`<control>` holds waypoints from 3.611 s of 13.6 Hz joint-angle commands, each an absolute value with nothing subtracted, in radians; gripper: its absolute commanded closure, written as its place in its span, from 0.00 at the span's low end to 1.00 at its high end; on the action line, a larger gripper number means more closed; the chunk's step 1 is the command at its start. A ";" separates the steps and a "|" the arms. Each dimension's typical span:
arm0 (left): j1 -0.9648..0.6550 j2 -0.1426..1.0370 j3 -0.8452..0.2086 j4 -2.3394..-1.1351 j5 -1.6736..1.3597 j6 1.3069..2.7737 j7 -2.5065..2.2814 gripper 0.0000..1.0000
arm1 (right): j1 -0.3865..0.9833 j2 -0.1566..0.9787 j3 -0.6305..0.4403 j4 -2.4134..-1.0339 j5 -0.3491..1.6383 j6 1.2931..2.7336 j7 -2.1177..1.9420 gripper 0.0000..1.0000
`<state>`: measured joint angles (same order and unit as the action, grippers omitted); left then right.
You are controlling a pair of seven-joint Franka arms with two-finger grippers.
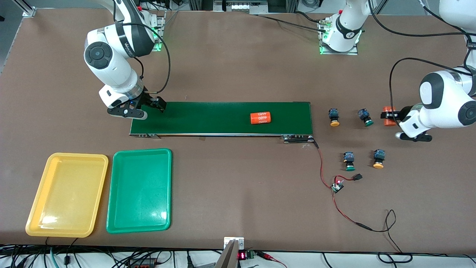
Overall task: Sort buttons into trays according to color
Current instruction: 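Reach and grasp the second orange cell with the left gripper, then place the second cell on the conveyor and open the left gripper, then grasp the yellow-capped button with the left gripper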
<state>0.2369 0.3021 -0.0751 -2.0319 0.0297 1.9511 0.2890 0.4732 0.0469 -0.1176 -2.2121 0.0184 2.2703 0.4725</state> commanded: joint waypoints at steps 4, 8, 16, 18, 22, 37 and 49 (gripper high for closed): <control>0.232 0.281 -0.429 -2.023 0.028 1.924 0.454 0.88 | 0.469 0.063 -0.123 -2.163 0.008 2.209 0.492 0.00; 0.221 0.296 -0.577 -2.037 0.029 2.037 0.599 0.89 | 0.476 0.061 -0.118 -2.157 -0.046 2.218 0.538 0.00; 0.149 0.353 -0.623 -2.111 0.122 2.307 0.919 0.97 | 0.436 0.093 -0.123 -2.063 -0.035 2.076 0.502 0.00; 0.146 0.356 -0.640 -2.111 0.176 2.313 0.917 0.97 | 0.439 0.094 -0.123 -2.060 -0.037 2.069 0.503 0.00; 0.133 0.353 -0.641 -2.111 0.253 2.327 0.859 0.01 | 0.423 0.101 -0.124 -2.059 -0.031 2.069 0.427 0.00; 0.190 0.215 -0.384 -1.901 0.140 2.045 0.558 0.00 | 0.433 0.114 -0.120 -2.056 -0.029 2.080 0.472 0.00; 0.192 0.422 -0.287 -1.971 0.066 1.951 -0.210 0.00 | 0.434 0.113 -0.118 -2.054 -0.029 2.074 0.474 0.00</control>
